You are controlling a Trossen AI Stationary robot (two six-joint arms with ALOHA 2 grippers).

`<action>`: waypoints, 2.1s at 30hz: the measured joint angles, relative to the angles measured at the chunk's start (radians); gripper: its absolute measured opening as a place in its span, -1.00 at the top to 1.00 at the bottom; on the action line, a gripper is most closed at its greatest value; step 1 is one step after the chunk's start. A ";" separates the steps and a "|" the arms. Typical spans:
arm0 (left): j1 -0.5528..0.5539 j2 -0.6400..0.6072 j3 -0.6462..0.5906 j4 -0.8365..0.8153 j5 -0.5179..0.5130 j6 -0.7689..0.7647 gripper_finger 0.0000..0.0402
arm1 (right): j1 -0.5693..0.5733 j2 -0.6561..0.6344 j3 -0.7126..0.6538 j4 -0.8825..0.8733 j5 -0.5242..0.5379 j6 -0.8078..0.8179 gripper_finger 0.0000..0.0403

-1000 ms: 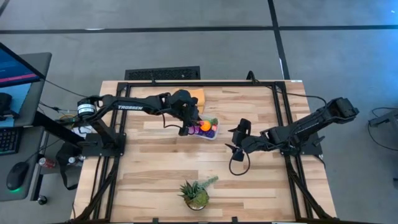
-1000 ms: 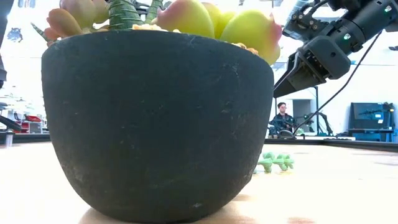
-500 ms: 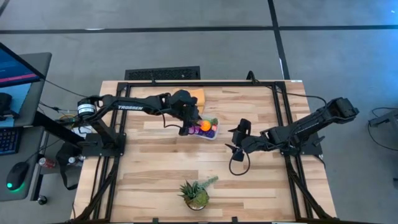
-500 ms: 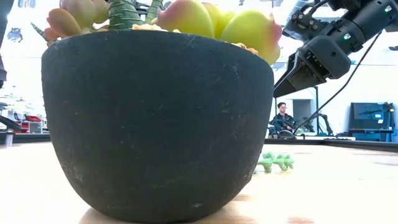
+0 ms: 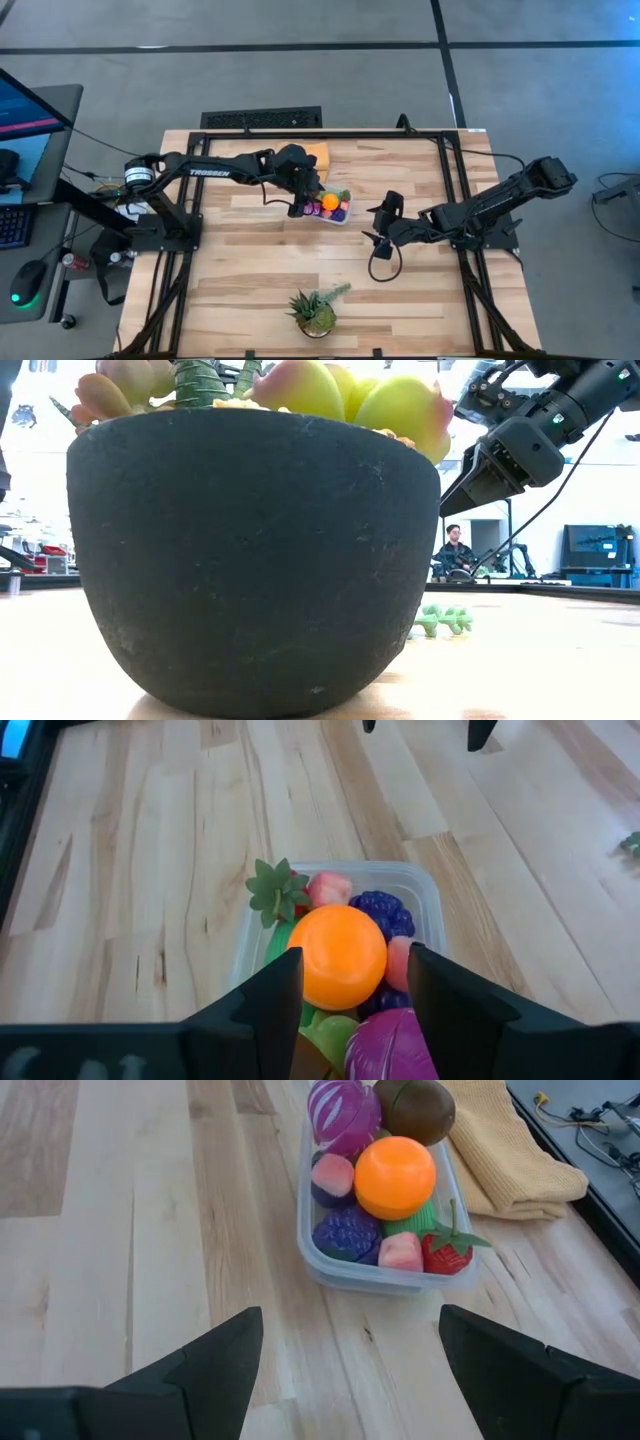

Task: Pick and placing Produce into tupperware
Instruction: Return to Home Position

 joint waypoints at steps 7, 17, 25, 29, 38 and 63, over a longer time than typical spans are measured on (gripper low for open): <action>0.000 0.000 0.000 0.000 -0.002 -0.007 0.15 | 0.000 0.000 0.000 0.000 0.000 0.000 -0.47; -0.002 0.000 0.000 0.006 -0.060 0.014 0.15 | -0.001 0.000 0.000 0.000 0.005 -0.007 -0.47; -0.002 -0.009 -0.001 -0.081 -0.386 -0.091 0.15 | -0.008 0.000 0.001 -0.032 0.026 -0.124 -0.47; -0.003 -0.033 -0.001 -0.091 -0.479 -0.088 0.15 | -0.036 0.000 0.001 -0.031 0.145 -0.248 -0.47; -0.026 -0.192 -0.001 -0.078 -0.296 -0.060 0.15 | -0.080 0.000 0.001 -0.055 0.293 -0.089 -0.47; 0.030 -1.063 -0.584 0.209 -0.014 -0.165 0.15 | -0.104 -0.490 -0.260 0.330 -0.019 -0.245 -0.47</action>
